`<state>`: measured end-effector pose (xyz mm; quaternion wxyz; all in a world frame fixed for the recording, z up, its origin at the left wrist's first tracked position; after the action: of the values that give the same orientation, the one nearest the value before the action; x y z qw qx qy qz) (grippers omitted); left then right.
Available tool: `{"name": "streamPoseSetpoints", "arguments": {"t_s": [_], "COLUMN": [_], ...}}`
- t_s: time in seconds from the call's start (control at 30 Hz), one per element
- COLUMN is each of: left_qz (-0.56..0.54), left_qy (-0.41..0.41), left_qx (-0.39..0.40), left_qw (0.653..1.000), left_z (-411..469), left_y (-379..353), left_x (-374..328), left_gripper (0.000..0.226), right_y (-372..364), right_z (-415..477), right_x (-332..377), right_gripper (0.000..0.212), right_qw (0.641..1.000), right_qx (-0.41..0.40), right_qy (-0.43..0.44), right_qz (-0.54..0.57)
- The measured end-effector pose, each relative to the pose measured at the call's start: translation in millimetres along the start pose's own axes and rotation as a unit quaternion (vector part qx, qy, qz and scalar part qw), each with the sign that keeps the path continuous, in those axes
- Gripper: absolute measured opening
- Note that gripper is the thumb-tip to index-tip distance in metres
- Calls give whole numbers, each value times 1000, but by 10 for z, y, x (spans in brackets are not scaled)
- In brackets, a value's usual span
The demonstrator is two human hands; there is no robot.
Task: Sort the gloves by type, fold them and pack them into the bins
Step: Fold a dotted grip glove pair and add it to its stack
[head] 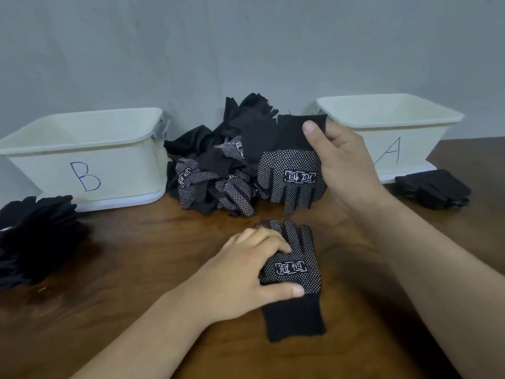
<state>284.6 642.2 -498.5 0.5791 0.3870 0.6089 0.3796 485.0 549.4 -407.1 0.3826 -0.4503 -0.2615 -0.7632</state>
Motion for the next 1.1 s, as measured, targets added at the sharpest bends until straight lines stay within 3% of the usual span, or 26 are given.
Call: {"name": "streamPoseSetpoints", "arguments": {"t_s": [0.17,0.27,0.37,0.87,1.1], "left_qz": [-83,-171,-227,-242,-214], "left_qy": [52,138,175,183,173], "left_qx": [-155,-210,-212,-193,-188], "left_qw": [983,953,934,933,943], "left_z": [-18,-33,-38,-16,-80], "left_y": [141,194,192,171,168], "left_x": [205,349,378,406,389], "left_gripper": [21,16,18,20,21], "right_y": [-52,-138,-169,-242,-215], "right_z": [9,-16,-20,-386,-1108], "right_x": [-89,-142,-167,-195,-178], "right_gripper": [25,21,22,21,18], "right_qw": [1000,1000,1000,999,988], "right_qx": [0,12,15,40,134], "right_qy": [14,10,13,-17,-63], "right_qz": [19,16,19,-4,-34]}}
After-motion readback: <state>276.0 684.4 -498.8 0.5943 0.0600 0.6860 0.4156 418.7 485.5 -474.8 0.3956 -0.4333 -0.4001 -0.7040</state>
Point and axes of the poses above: each hand's wrist, its own z-axis towards the middle knuckle, its own y-axis out of the back of the hand, x = y × z, the point moved 1 cm from there along z, towards the middle knuckle, and after that the axes turned 13 degrees about x, right-handed, at the moved point
